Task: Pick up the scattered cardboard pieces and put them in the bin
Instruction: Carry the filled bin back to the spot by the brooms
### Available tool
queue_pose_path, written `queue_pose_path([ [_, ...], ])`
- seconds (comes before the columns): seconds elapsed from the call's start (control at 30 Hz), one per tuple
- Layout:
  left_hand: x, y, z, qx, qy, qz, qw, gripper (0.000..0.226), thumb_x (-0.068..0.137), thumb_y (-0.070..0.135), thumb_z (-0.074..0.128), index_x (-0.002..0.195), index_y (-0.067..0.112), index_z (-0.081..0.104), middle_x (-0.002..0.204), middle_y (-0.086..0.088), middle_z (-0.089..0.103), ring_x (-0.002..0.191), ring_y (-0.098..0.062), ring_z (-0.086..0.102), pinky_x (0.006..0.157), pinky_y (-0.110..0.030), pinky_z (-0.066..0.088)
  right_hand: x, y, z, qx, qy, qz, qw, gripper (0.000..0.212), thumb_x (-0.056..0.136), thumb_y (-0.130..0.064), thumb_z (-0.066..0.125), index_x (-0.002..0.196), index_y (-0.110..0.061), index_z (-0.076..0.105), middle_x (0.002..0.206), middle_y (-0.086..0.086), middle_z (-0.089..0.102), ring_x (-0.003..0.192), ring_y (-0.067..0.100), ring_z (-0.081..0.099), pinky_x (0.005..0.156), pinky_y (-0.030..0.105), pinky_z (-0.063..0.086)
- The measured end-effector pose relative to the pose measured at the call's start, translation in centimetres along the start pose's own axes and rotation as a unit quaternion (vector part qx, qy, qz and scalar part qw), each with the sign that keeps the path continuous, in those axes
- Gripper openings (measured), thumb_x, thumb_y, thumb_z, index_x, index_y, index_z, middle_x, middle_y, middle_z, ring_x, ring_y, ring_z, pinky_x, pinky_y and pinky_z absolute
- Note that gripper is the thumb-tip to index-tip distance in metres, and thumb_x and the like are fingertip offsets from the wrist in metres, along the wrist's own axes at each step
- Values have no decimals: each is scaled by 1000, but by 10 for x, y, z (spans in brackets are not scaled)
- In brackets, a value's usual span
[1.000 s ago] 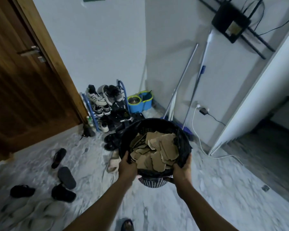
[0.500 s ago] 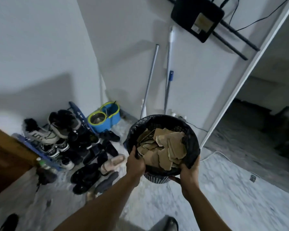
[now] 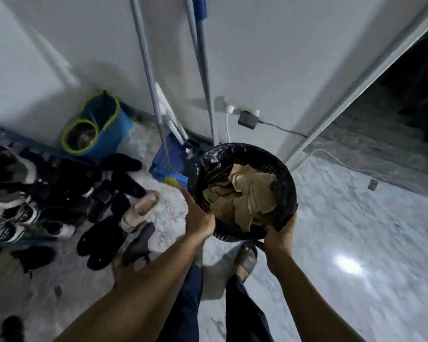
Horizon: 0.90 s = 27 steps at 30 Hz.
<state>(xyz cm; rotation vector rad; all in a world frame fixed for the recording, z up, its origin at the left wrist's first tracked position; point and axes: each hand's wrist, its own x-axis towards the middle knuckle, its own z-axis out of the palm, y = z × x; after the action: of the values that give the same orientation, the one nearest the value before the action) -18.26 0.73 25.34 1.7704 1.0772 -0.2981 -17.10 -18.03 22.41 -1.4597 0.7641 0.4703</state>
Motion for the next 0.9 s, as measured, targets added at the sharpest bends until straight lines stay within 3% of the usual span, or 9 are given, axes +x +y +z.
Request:
queue_pose_path([
  [0.03,30,-14,20,21,-12,-15,1000,106,91,37,65,151,33,-23,156,-5,35,127,-31,53,95,-38,48,34,25,3,-6,14,7,1000,79,91,-6,49,143,-59,22,140,-9,50,118,37,59,76,68,55],
  [0.07,50,-25,34,36,-21,-33,999,105,91,39,64,152,31,-21,161,-6,24,134,-32,46,98,-35,45,55,48,3,-25,16,-5,1000,79,90,-9,52,145,-57,21,142,-9,49,122,37,57,81,67,53],
  [0.2,152,-95,103,95,-97,-75,988,92,95,27,58,155,31,-12,154,-11,37,126,-35,53,97,-38,49,157,141,9,-32,57,49,997,65,88,-11,54,138,-47,33,130,-7,56,119,33,59,83,64,55],
  [0.3,204,-127,141,114,-113,-80,984,89,95,8,53,156,32,-8,152,-9,40,130,-32,49,96,-35,45,211,180,11,-27,85,76,993,61,86,-17,56,133,-49,35,130,-10,56,119,30,59,85,64,54],
  [0.47,253,-156,187,108,-91,-68,988,91,91,1,55,153,43,2,149,-3,45,128,-27,53,103,-42,48,267,217,15,-19,124,66,990,48,93,-13,60,126,-43,42,124,-8,59,109,24,64,75,58,59],
  [0.6,270,-170,208,164,-72,-104,978,95,90,3,56,153,41,-3,136,-7,57,106,-30,66,80,-40,59,293,242,16,-48,171,124,976,45,78,-13,62,115,-37,50,105,-5,67,95,25,68,75,59,59],
  [0.7,267,-177,207,193,-89,-142,967,97,92,10,56,154,34,-14,127,-11,62,90,-30,69,59,-34,57,290,257,19,-93,198,164,962,37,75,-22,61,106,-41,52,96,-7,69,89,29,68,74,59,58],
  [0.83,260,-179,203,179,-115,-169,962,95,92,21,59,155,31,-10,148,-8,46,102,-35,66,85,-47,57,281,260,27,-82,209,248,942,27,79,-22,60,104,-26,53,95,5,67,86,32,66,76,54,60],
  [0.9,261,-179,205,155,-104,-165,968,92,87,22,60,155,35,-1,147,-8,47,110,-36,63,93,-52,53,284,261,32,-65,223,260,937,25,79,-22,58,103,-15,57,97,14,67,87,34,68,73,49,60],
])
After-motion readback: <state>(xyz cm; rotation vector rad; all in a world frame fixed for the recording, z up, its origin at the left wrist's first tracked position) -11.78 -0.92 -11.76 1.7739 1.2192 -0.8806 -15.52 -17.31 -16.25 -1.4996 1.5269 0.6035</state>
